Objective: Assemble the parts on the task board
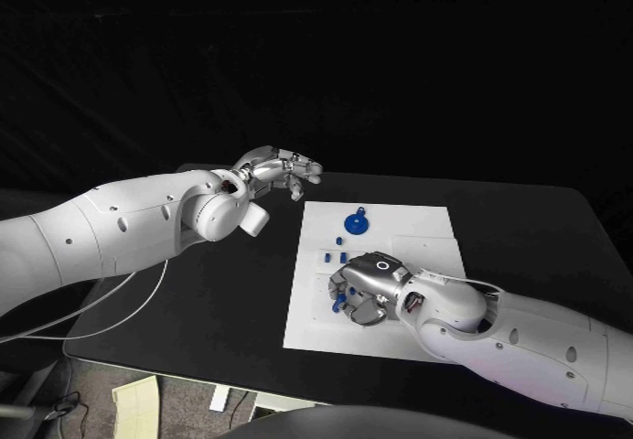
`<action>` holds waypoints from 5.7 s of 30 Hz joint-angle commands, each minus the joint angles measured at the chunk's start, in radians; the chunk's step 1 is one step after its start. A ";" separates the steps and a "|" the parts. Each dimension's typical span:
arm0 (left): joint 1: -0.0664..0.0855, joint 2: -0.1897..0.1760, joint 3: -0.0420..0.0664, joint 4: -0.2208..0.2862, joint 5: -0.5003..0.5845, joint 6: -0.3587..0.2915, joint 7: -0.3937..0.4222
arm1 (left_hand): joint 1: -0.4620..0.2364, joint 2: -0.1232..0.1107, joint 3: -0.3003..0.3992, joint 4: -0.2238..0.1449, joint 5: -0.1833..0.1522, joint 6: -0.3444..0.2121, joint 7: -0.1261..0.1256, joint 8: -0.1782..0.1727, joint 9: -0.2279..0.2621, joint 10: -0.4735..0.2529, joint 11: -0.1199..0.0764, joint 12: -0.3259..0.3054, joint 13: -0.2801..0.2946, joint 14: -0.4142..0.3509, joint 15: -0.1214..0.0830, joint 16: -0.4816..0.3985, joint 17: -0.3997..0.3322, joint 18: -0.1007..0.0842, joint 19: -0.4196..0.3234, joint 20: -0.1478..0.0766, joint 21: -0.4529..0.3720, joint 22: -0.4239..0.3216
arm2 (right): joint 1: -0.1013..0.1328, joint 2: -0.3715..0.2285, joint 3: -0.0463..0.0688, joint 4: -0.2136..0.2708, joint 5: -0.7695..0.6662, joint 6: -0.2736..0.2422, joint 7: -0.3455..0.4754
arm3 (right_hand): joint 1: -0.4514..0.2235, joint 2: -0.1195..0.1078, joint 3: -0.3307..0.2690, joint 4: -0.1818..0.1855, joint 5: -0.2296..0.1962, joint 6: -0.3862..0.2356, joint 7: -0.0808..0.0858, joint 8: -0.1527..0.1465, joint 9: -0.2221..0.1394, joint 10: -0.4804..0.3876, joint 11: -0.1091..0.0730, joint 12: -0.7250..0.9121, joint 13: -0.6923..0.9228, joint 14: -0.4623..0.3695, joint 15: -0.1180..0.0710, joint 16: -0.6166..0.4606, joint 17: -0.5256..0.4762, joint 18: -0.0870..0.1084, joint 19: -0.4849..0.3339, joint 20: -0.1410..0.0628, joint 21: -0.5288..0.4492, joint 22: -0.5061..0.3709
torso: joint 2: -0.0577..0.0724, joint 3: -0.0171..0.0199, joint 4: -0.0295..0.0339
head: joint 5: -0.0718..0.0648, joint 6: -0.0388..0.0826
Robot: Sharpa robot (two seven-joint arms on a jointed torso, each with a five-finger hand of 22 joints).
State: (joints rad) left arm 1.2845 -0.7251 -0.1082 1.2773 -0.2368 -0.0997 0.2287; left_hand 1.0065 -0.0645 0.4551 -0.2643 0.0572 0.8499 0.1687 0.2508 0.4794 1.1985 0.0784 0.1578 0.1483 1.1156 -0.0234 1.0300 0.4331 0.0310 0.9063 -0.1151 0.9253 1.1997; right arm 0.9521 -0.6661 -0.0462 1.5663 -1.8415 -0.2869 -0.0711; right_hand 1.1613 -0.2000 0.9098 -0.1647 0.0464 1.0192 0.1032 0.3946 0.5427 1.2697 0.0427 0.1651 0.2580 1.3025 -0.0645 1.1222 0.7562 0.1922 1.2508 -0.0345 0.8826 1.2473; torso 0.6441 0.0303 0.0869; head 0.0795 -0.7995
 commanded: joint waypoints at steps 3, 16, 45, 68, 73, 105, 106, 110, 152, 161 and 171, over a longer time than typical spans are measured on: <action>0.000 0.000 0.001 0.001 -0.003 0.017 0.006 | -0.005 0.005 0.001 0.007 -0.001 0.000 0.006 0.005 -0.002 0.001 0.008 0.000 0.001 0.001 -0.001 -0.005 0.001 0.081 0.000 -0.006 -0.006 0.001 | 0.000 -0.003 0.001 -0.004 -0.017 0.011 -0.006 | 0.008 0.007 -0.003 -0.003 0.002 0.008 -0.002 0.004 0.000 0.047 -0.011 0.007 0.051 -0.010 -0.016 0.005 0.002 0.070 0.003 -0.009 0.004 0.001 | 0.000 0.0002 0.0005 | 0.001 0.000; 0.000 0.000 0.001 0.000 -0.003 0.018 0.005 | -0.005 0.005 0.001 0.007 -0.001 0.000 0.006 0.005 -0.002 0.001 0.008 0.000 0.002 0.001 -0.001 -0.005 0.002 0.081 0.000 -0.006 -0.006 0.002 | 0.000 -0.006 0.000 -0.003 -0.017 0.032 -0.007 | 0.008 0.008 -0.004 -0.004 0.002 0.009 -0.002 0.004 0.002 0.047 -0.011 0.007 0.053 -0.010 -0.016 0.005 0.002 0.070 0.003 -0.009 0.004 0.001 | 0.000 0.0011 -0.0007 | 0.000 -0.005; 0.001 -0.003 0.001 0.001 -0.003 0.018 0.005 | -0.004 0.004 0.001 0.007 -0.001 -0.001 0.006 0.006 -0.002 0.000 0.008 0.000 0.002 0.001 -0.001 -0.006 0.003 0.080 0.000 -0.006 -0.007 0.002 | 0.000 0.033 -0.008 -0.017 -0.020 0.077 0.017 | 0.007 0.005 -0.007 -0.008 0.002 0.010 -0.002 0.004 0.006 0.046 -0.011 0.006 0.057 -0.010 -0.016 0.006 0.004 0.070 0.002 -0.009 0.005 0.002 | 0.000 -0.0024 0.0012 | 0.000 -0.008; 0.001 -0.005 0.001 0.003 -0.003 0.018 0.002 | -0.005 0.004 0.001 0.008 -0.001 -0.002 0.006 0.006 -0.002 0.000 0.008 0.000 0.002 0.002 -0.001 -0.006 0.004 0.080 0.000 -0.006 -0.007 0.003 | 0.000 0.034 -0.012 -0.036 0.098 0.072 0.069 | -0.126 0.007 -0.224 -0.119 0.234 -0.037 0.021 -0.052 0.001 -0.017 0.015 -0.051 0.064 -0.017 0.009 -0.015 -0.008 0.070 -0.017 0.001 -0.004 0.006 | 0.000 0.0009 -0.0004 | -0.001 -0.009; 0.001 -0.006 0.001 0.003 -0.003 0.017 0.001 | -0.005 0.004 0.001 0.009 -0.001 -0.002 0.006 0.006 -0.002 0.000 0.009 0.000 0.002 0.002 -0.001 -0.006 0.004 0.080 0.000 -0.006 -0.007 0.003 | 0.000 0.031 -0.012 -0.037 0.099 0.055 0.065 | -0.120 0.004 -0.236 -0.120 0.240 -0.043 0.024 -0.058 -0.002 -0.024 0.018 -0.058 0.061 -0.019 0.012 -0.016 -0.008 0.070 -0.019 0.001 -0.006 0.005 | 0.000 0.0004 -0.0006 | -0.001 -0.008; 0.001 -0.006 0.000 -0.011 -0.003 0.016 -0.002 | -0.004 0.002 0.001 0.008 -0.001 -0.003 0.006 0.006 -0.003 -0.001 0.009 0.000 0.002 0.002 -0.001 -0.007 0.005 0.081 0.001 -0.006 -0.007 0.003 | 0.056 -0.063 0.018 0.047 0.356 -0.074 0.125 | -0.158 -0.065 -0.395 -0.108 0.205 -0.165 0.082 -0.130 -0.041 -0.175 0.072 -0.094 -0.009 -0.090 0.065 -0.035 -0.015 0.070 -0.086 0.014 -0.057 -0.006 | -0.001 0.0043 -0.0032 | -0.014 0.007; 0.001 -0.006 0.000 -0.012 -0.003 0.016 -0.002 | -0.004 0.002 0.001 0.008 -0.001 -0.003 0.006 0.006 -0.003 -0.001 0.009 0.000 0.002 0.002 -0.001 -0.007 0.005 0.081 0.001 -0.006 -0.007 0.003 | 0.073 -0.072 0.019 0.050 0.415 -0.071 0.126 | -0.161 -0.061 -0.396 -0.104 0.204 -0.163 0.081 -0.129 -0.041 -0.173 0.072 -0.092 -0.010 -0.090 0.065 -0.034 -0.015 0.070 -0.086 0.014 -0.058 -0.006 | -0.002 0.0056 -0.0043 | -0.017 0.010; 0.001 0.000 0.000 -0.019 -0.003 0.013 -0.001 | -0.004 0.002 0.001 0.008 -0.001 -0.003 0.006 0.006 -0.003 -0.001 0.009 0.000 0.002 0.002 -0.001 -0.007 0.005 0.081 0.001 -0.006 -0.007 0.003 | 0.140 -0.129 0.031 0.058 0.593 0.006 0.069 | -0.166 -0.016 -0.390 -0.087 0.197 -0.144 0.074 -0.117 -0.036 -0.139 0.063 -0.070 -0.004 -0.087 0.059 -0.030 -0.014 0.070 -0.082 0.015 -0.058 -0.007 | -0.002 0.0037 -0.0043 | -0.028 0.021; -0.015 0.004 -0.002 -0.036 0.004 0.013 -0.002 | -0.007 0.001 0.000 0.011 -0.001 -0.003 0.006 0.008 -0.003 -0.001 0.009 0.000 0.003 0.002 -0.001 -0.008 0.007 0.081 0.001 -0.006 -0.008 0.004 | 0.264 -0.347 -0.059 0.081 0.748 0.511 -0.524 | -0.393 -0.010 -0.218 0.139 0.002 -0.096 0.003 -0.095 0.100 -0.110 -0.050 0.944 0.787 -0.030 -0.051 0.167 0.236 0.070 0.027 -0.037 0.078 0.070 | -0.020 0.0136 -0.0287 | -0.131 0.050; -0.015 0.004 -0.002 -0.034 0.004 0.015 0.000 | -0.007 0.001 0.000 0.012 -0.001 -0.003 0.006 0.008 -0.003 0.000 0.009 0.000 0.003 0.002 -0.001 -0.008 0.007 0.081 0.001 -0.006 -0.008 0.004 | 0.262 -0.319 -0.101 0.075 0.765 0.467 -0.521 | -0.424 -0.010 -0.231 0.147 0.003 -0.108 0.008 -0.113 0.090 -0.113 -0.045 0.949 0.796 -0.028 -0.045 0.166 0.247 0.070 0.026 -0.037 0.082 0.072 | -0.020 0.0122 -0.0298 | -0.135 0.042; -0.015 0.004 -0.002 -0.034 0.004 0.019 -0.001 | -0.009 0.001 -0.001 0.014 -0.001 -0.004 0.007 0.008 -0.004 -0.001 0.009 0.000 0.003 0.002 -0.001 -0.009 0.008 0.080 0.001 -0.006 -0.009 0.004 | 0.252 -0.273 -0.116 0.054 0.771 0.469 -0.522 | -0.461 -0.002 -0.272 0.139 0.003 -0.110 0.011 -0.124 0.083 -0.120 -0.042 0.948 0.803 -0.028 -0.043 0.159 0.256 0.070 0.016 -0.037 0.085 0.074 | -0.020 0.0117 -0.0280 | -0.136 0.037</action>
State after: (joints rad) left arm 1.2696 -0.7224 -0.1107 1.2421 -0.2350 -0.0971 0.2198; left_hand 1.0066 -0.0645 0.4528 -0.2565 0.0572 0.8488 0.1676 0.2549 0.4766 1.1980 0.0778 0.1578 0.1499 1.1156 -0.0234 1.0261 0.4394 0.0312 0.9078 -0.1137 0.9214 1.2022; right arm 1.2084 -0.9445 -0.1602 1.6220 -1.0798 0.1929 -0.5879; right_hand 0.7091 -0.2065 0.6412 -0.0253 0.0534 0.9111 0.1076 0.2735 0.6268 1.1506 -0.0034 1.1113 1.0596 1.2726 -0.1088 1.2847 1.0115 0.1853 1.2719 -0.0696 0.9622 1.3078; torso 0.6236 0.0421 0.0577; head -0.0571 -0.7615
